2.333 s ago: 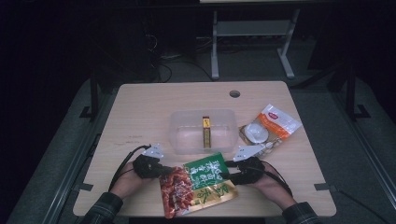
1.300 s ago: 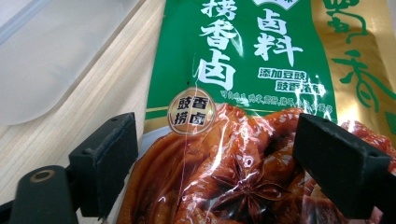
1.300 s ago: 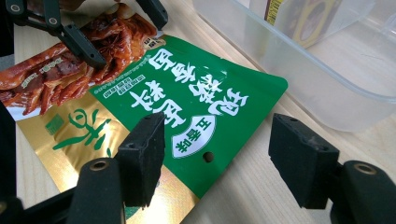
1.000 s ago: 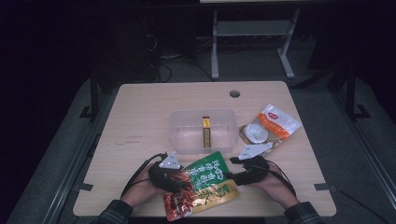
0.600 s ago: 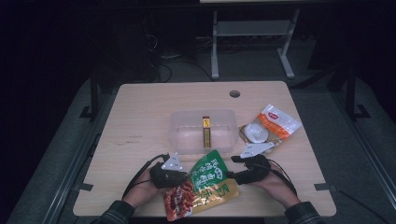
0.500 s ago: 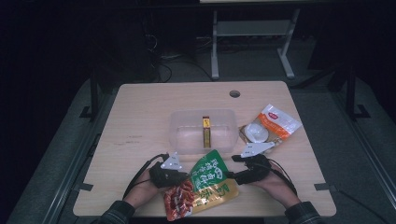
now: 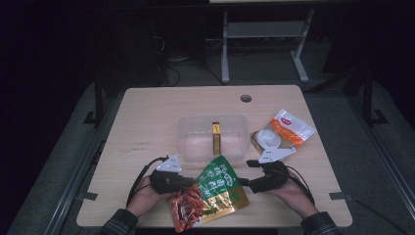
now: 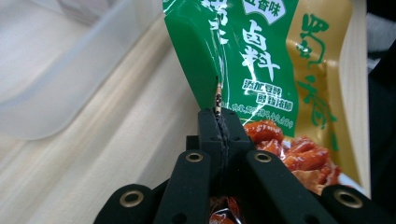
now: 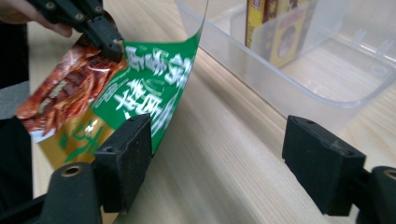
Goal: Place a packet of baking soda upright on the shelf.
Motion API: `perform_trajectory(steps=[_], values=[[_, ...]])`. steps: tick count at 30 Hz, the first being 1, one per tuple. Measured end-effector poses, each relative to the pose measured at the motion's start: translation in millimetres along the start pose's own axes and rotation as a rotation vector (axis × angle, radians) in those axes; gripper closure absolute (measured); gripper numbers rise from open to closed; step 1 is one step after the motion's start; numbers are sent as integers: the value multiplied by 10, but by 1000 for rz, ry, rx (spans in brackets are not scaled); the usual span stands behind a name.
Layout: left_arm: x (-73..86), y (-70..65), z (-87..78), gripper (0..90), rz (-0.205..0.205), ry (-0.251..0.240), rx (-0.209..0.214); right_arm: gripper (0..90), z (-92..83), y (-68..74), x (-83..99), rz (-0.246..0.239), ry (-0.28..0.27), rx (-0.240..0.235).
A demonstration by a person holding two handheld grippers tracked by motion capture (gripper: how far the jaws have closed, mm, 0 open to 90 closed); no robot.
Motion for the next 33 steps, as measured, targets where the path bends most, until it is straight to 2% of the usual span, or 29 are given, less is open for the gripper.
perform_trajectory(steps=[2,3,6,7,8,11,12,14,15,16,17,18,21,24,27,32,33], values=[[-3,15,-55,898,-9,-23,2,223,-10,8,-4,-1,-6,-8],[-9,19,-107,899,-21,-49,2,210,-26,19,-16,-5,-27,-26],[-20,25,-163,899,-30,-77,8,196,-37,31,-24,-14,-40,-43],[-28,33,-220,900,-38,-100,2,187,-47,50,-29,-21,-49,-61],[-28,33,-220,900,-38,-100,2,187,-47,50,-29,-21,-49,-61],[-39,52,-315,899,-48,-143,-4,172,-68,90,-45,-34,-77,-100],[-44,60,-347,899,-53,-154,-7,172,-68,90,-45,-34,-77,-100],[-57,78,-416,900,-57,-175,-25,170,-76,104,-51,-39,-86,-113],[-66,111,-494,899,-67,-206,-44,167,-68,111,-54,-44,-85,-122],[-66,111,-494,899,-67,-206,-44,166,-61,117,-52,-43,-80,-126],[-68,155,-589,899,-85,-242,-60,165,-51,122,-52,-44,-77,-129],[-68,155,-589,899,-85,-242,-60,165,-51,122,-52,-44,-77,-129],[-59,234,-758,900,-135,-327,-91,161,-14,142,-73,-51,-75,-132],[-55,260,-817,899,-147,-354,-110,156,6,165,-115,-33,-85,-140],[-49,282,-838,899,-164,-373,-117,157,66,213,-256,-26,-104,-147],[-52,283,-827,898,-161,-370,-125,167,140,256,-408,-20,-125,-152],[-63,274,-822,898,-161,-378,-120,206,174,282,-488,-20,-146,-152]])
Point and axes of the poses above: each handheld gripper's, and its own axes: z roughly forward along the jaws, x roughly out of its underside, y roughly to its left, the point moved 3 cm from there along z, roughly forward along the jaws, and after that the axes turned 8 degrees about y, right-handed, at the moved point
